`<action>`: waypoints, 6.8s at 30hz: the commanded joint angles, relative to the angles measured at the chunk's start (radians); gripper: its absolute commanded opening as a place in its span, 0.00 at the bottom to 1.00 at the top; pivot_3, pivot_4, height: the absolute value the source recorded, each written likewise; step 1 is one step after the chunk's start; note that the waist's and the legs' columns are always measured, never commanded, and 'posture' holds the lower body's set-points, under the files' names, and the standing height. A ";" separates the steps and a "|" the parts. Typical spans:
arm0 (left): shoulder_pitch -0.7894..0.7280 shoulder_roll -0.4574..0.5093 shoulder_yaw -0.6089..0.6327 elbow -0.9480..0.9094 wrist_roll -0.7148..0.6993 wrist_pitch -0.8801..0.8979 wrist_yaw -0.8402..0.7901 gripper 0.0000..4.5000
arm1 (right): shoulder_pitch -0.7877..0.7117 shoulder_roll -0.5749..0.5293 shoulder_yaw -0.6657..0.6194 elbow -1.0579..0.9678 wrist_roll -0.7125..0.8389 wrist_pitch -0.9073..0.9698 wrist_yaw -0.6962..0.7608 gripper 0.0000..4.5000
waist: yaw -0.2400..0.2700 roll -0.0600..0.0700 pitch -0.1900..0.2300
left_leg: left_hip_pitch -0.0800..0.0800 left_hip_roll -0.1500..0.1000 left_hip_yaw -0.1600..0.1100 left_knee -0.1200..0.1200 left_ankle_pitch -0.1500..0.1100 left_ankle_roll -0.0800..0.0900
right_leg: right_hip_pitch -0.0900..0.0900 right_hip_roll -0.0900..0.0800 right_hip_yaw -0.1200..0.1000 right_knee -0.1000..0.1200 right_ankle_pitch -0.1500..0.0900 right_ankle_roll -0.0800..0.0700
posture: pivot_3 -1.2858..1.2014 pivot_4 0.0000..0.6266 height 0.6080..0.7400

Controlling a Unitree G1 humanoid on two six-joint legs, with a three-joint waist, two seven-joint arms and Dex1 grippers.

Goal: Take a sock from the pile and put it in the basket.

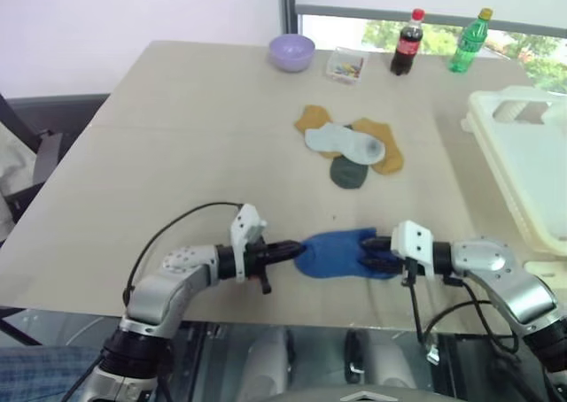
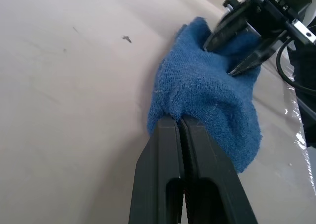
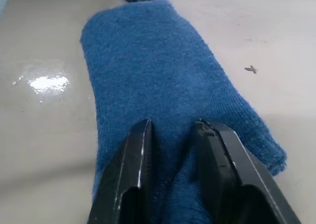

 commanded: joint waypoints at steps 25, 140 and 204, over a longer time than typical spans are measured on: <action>-0.122 0.088 -0.147 0.123 -0.014 0.237 -0.123 0.66 | 0.031 0.070 0.013 0.012 -0.156 0.069 -0.043 0.35 | -0.001 0.004 -0.018 | 0.018 0.002 -0.003 0.000 0.000 0.000 | 0.016 -0.001 -0.001 0.000 -0.001 -0.003 | 0.52 0.24 0.97; -0.382 -0.460 -0.156 0.659 0.319 -0.899 -0.102 0.68 | -0.154 0.124 -1.181 -0.371 0.672 1.515 -0.641 0.01 | 0.003 -0.001 -0.011 | -0.003 -0.003 -0.003 -0.002 0.000 0.001 | -0.001 -0.002 0.001 -0.003 0.004 -0.002 | 0.52 0.24 0.97; -0.224 -0.419 -0.098 0.304 0.282 -0.746 0.027 0.68 | 0.708 0.182 -0.660 -0.269 0.185 0.018 0.025 0.99 | -0.001 0.001 -0.011 | 0.002 -0.001 -0.005 0.003 -0.001 0.002 | 0.002 0.004 0.007 -0.001 0.001 0.001 | 0.52 0.24 0.97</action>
